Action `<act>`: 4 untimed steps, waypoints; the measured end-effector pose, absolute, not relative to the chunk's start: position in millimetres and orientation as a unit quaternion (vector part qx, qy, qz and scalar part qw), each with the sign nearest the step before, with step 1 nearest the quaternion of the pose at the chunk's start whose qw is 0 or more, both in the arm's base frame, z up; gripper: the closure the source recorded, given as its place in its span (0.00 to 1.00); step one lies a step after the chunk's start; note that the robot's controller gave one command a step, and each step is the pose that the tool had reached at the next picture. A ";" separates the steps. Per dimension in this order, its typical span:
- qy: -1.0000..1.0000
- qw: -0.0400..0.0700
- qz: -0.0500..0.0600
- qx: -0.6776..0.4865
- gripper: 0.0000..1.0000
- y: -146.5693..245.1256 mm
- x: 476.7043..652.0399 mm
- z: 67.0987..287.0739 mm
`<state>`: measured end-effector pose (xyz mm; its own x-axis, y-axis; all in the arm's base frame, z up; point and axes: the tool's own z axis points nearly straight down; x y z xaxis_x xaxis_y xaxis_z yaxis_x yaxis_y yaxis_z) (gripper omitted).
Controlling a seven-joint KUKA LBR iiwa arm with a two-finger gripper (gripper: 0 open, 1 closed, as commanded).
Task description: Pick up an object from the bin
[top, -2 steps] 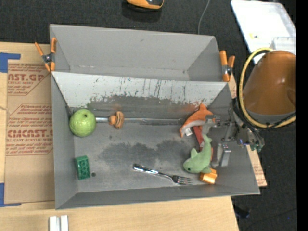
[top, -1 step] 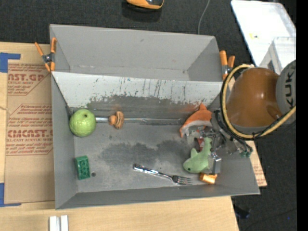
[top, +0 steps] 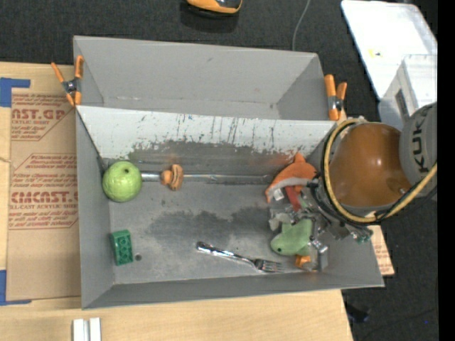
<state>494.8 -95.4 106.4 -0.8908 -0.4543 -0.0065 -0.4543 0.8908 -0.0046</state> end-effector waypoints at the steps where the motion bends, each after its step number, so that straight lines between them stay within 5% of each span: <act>1: 0.995 0.004 0.000 -0.100 1.00 -105.7 520.4 97.1; 3: 0.996 0.005 0.001 -0.087 1.00 -104.5 536.6 91.9; 4: 0.997 0.003 0.001 -0.082 1.00 -98.6 540.1 168.1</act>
Offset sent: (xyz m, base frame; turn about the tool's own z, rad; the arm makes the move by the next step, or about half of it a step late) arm 0.0000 0.0000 0.0000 0.0000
